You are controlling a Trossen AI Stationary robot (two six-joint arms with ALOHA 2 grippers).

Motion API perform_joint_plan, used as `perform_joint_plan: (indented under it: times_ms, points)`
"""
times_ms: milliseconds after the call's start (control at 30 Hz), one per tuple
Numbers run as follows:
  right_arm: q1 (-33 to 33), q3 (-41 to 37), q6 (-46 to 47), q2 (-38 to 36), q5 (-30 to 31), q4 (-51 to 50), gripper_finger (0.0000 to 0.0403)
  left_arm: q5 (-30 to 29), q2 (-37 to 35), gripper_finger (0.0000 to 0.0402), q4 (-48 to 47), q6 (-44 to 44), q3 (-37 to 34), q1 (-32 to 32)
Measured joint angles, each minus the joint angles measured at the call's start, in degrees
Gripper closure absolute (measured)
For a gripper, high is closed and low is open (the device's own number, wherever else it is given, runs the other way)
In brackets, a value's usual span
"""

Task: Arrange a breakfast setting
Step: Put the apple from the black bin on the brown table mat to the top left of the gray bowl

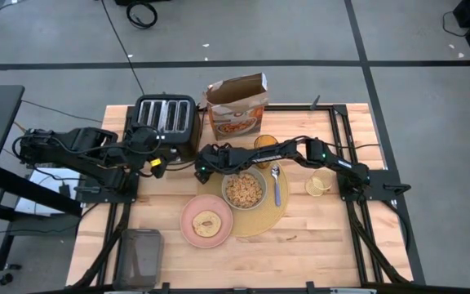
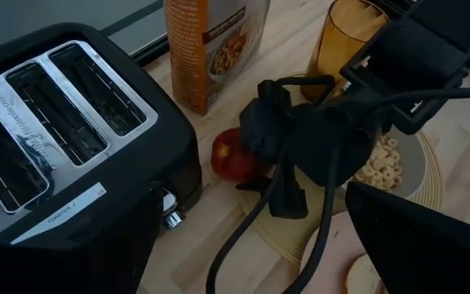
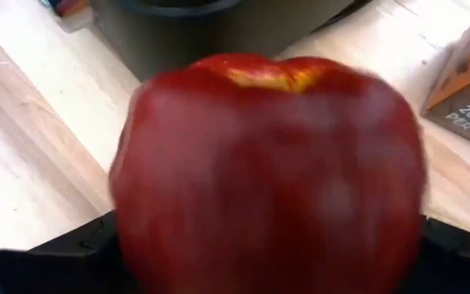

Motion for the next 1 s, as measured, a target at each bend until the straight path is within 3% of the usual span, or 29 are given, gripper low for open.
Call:
perform_joint_plan:
  times_ms: [267,667,1000]
  points:
    - [0.35,0.0,-4.02,-1.16,1.6,3.08,0.0087,0.0,0.0,0.0012,0.02,-0.02,0.0,0.0]
    - [1.9,0.0,-8.95,-4.14,0.09,2.7,0.0087,0.07,-0.19,0.0012,-2.3,0.24,0.03,-0.41]
    - [7.42,0.0,-22.54,-20.18,-0.84,3.92,0.0087,-3.8,-7.07,0.0012,2.04,6.35,0.02,-13.48]
